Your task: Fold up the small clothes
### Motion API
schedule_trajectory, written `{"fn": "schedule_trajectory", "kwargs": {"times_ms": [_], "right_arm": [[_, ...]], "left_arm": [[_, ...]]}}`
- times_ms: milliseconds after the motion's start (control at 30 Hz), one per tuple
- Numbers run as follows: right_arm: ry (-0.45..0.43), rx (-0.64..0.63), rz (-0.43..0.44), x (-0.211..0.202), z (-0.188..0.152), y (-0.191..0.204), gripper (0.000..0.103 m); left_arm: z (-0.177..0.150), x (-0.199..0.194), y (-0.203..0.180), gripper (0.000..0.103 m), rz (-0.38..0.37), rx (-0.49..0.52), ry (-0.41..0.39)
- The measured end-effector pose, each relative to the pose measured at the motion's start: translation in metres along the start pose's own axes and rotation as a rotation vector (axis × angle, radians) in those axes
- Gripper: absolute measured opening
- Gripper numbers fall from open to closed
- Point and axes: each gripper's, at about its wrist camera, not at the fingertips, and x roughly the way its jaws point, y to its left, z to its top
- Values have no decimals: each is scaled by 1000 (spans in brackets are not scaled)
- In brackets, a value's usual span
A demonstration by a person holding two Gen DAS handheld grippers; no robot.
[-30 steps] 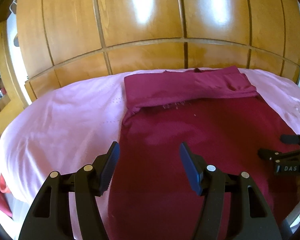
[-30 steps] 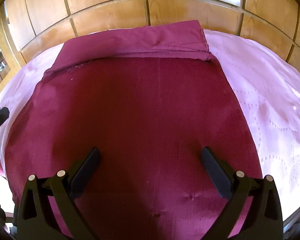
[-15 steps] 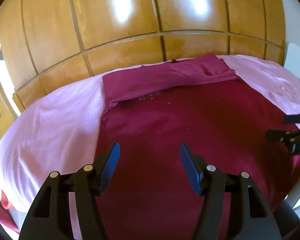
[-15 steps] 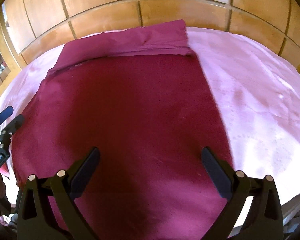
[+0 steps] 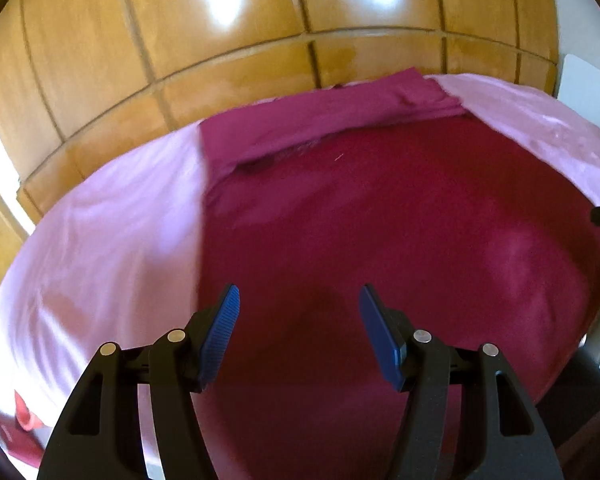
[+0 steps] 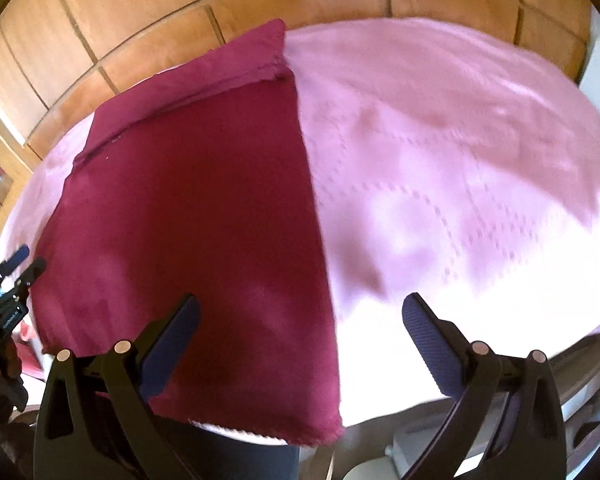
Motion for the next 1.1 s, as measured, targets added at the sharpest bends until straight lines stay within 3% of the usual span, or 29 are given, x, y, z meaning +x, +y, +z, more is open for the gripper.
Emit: {"fn": "schedule_trajectory", "kwargs": {"times_ms": [133, 233, 300, 367, 400, 433, 500, 567, 700, 867, 967, 1100], "right_arm": [[45, 18, 60, 0, -13, -10, 99], [95, -25, 98, 4, -22, -3, 78], [127, -67, 99, 10, -27, 5, 54], [140, -113, 92, 14, -29, 12, 44], [142, -131, 93, 14, -29, 15, 35], [147, -149, 106, 14, -28, 19, 32], [149, -177, 110, 13, -27, 22, 21], [149, -201, 122, 10, -25, 25, 15], [121, -210, 187, -4, -14, 34, 12], [18, -192, 305, -29, 20, 45, 11], [-33, -155, 347, -29, 49, 47, 11], [-86, -119, 349, -15, 89, 50, 11]], "left_arm": [[-26, -5, 40, 61, -51, -94, 84], [-50, -8, 52, 61, -80, -112, 146], [-64, -10, 53, 61, -114, -114, 185], [-72, -10, 53, 61, -160, -130, 217], [-75, -9, 52, 59, -183, -141, 233], [-78, -7, 52, 53, -207, -154, 245], [-81, 0, 49, 23, -256, -165, 282], [-83, 2, 49, 12, -268, -182, 294], [-71, -14, 63, 9, -357, -257, 241], [-37, -35, 91, 9, -509, -386, 101], [-9, -31, 100, 9, -545, -420, 36], [27, -15, 107, 9, -534, -431, -21]]}}
